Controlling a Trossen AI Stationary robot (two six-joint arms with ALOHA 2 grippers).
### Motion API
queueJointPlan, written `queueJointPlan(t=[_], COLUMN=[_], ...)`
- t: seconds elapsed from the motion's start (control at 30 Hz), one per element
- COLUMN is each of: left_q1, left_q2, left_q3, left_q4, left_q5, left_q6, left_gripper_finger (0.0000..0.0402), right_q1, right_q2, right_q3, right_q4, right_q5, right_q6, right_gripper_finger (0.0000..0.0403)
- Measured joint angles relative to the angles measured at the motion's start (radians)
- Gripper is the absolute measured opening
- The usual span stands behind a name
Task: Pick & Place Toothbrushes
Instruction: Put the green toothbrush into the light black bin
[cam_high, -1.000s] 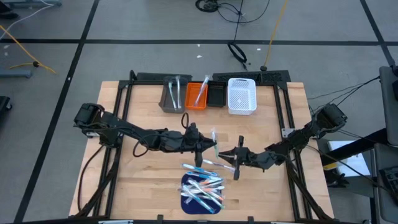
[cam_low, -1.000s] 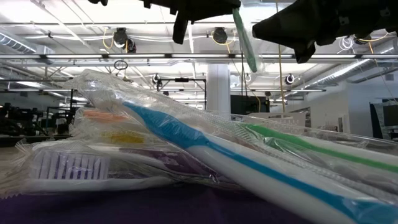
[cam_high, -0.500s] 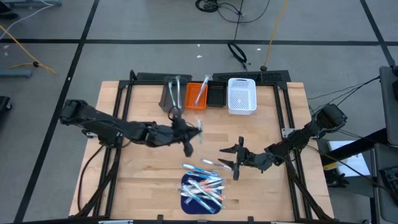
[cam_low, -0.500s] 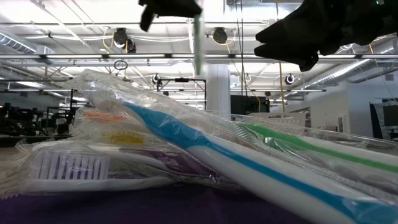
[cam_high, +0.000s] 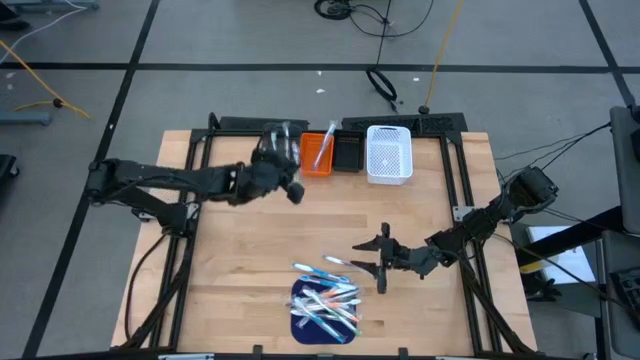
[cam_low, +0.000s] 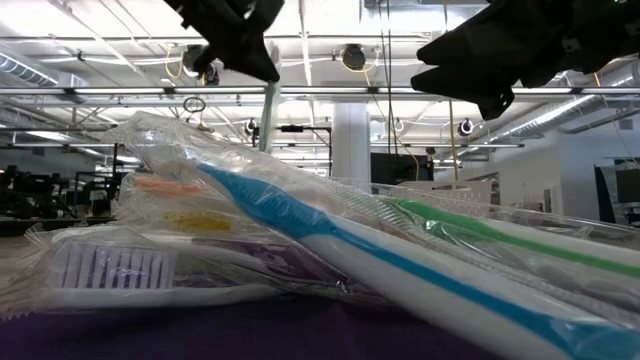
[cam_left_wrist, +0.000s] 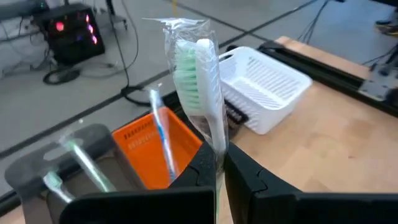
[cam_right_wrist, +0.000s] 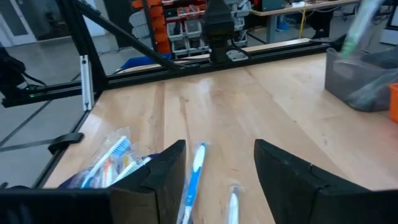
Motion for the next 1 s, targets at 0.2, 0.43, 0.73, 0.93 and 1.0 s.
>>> queueJointPlan(t=[0.2,0.43,0.73,0.93,1.0], left_q1=[0.167,0.322,0.439,0.482,0.49], left_q2=[0.0,0.001,0.022,0.084,0.104], left_q3=[0.0,0.0,0.0,0.001,0.001], left_q4=[0.002,-0.011,-0.038,-0.037,-0.036], left_q5=[0.082,0.166,0.221,0.284,0.288], left_q6=[0.006,-0.001,-0.017,-0.047,-0.056], left_gripper_finger=[0.0002,0.0001,0.0002,0.0002,0.0003], right_q1=[0.0,0.0,0.0,0.0,0.0], right_q2=[0.0,0.0,0.0,0.0,0.0], right_q3=[0.0,0.0,0.0,0.0,0.0], right_q4=[-0.001,-0.018,-0.031,-0.034,-0.036], right_q5=[0.0,0.0,0.0,0.0,0.0], right_q6=[0.0,0.0,0.0,0.0,0.0], right_gripper_finger=[0.0176,0.0175,0.0172,0.0172,0.0171])
